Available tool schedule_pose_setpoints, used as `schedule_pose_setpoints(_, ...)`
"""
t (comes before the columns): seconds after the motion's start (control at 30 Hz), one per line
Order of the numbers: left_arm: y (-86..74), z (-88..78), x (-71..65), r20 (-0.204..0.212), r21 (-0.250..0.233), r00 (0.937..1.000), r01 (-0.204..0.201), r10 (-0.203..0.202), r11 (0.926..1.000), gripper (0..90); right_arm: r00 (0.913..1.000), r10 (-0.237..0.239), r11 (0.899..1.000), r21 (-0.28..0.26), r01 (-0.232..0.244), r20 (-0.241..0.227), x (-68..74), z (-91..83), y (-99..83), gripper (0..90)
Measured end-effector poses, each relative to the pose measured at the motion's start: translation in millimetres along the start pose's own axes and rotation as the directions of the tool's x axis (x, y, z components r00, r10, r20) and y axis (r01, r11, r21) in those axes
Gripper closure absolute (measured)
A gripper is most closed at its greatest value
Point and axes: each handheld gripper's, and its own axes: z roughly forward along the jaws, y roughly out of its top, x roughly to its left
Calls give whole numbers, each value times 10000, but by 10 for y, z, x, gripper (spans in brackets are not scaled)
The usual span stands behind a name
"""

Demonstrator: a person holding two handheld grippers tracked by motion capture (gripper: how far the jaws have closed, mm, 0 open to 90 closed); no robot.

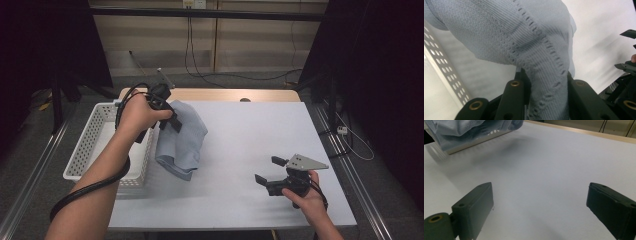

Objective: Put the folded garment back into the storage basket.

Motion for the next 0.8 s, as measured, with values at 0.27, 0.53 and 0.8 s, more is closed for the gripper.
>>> schedule_pose_setpoints(0.27, 48, -108, -48, -2, 14, 9998, -186, 186, 9998, 746, 10000, 17, 10000, -39, -17, 16, 3, -5, -2, 69)
schedule_pose_setpoints(0.53, 66, -183, -34, -52, 27, 9998, -187, 187, 9998, 745, 10000, 21, 10000, -46, -21, 32, -6, -12, -4, 69)
schedule_pose_setpoints(0.8, 96, -292, -2, -220, 41, 9997, -98, 98, 9999, 746, 10000, 76, 9999, -79, -76, -40, 11, -8, -2, 69)
